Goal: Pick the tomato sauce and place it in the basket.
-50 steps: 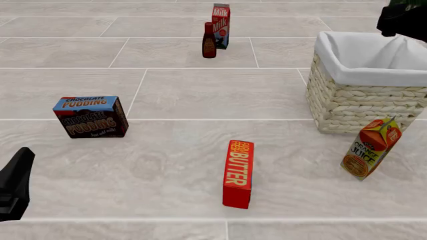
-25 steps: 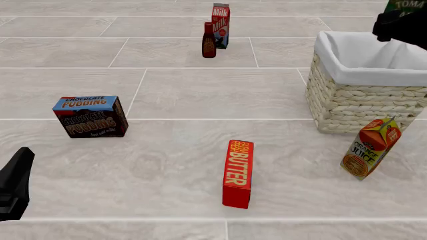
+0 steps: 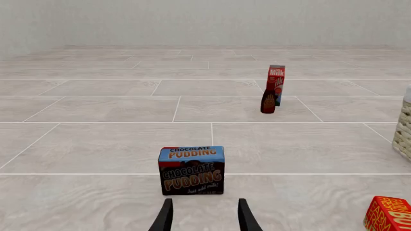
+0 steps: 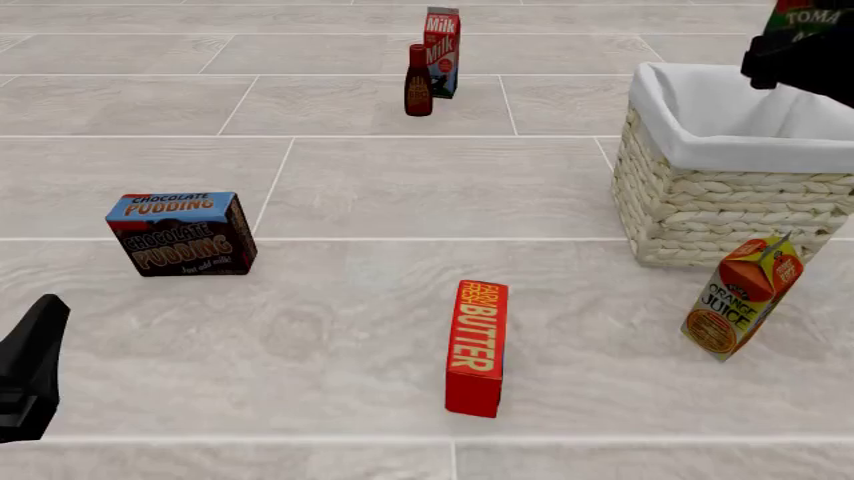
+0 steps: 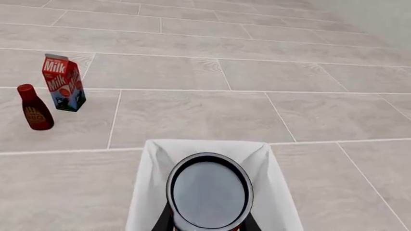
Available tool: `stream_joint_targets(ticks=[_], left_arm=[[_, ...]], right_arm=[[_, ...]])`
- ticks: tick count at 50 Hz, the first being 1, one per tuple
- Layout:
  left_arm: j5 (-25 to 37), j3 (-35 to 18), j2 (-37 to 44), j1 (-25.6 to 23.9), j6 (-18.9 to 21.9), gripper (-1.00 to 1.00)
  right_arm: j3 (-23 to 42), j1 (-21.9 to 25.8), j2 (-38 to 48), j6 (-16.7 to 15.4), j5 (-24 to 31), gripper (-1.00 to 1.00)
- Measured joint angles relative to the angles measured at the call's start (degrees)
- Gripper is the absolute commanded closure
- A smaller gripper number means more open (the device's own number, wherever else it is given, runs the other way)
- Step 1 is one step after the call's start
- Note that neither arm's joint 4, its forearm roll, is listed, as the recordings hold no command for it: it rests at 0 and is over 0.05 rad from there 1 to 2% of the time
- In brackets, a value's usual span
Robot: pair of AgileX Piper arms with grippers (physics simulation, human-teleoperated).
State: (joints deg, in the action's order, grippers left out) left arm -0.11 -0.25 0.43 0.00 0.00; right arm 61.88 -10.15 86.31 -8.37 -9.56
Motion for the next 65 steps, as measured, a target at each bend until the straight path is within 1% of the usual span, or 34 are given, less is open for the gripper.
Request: stream_joint_targets(ticks=[44,65], left_arm=[[0.00,0.00,0.00,0.00,0.00,-1.00],[0.00,0.00,0.00,0.00,0.00,-1.00]], right_arm=[[1.33,-0.94,4.09,0.67,-0.59,1.00],[1.74,-0.95,5.19,0.44,-0.56,1.00]])
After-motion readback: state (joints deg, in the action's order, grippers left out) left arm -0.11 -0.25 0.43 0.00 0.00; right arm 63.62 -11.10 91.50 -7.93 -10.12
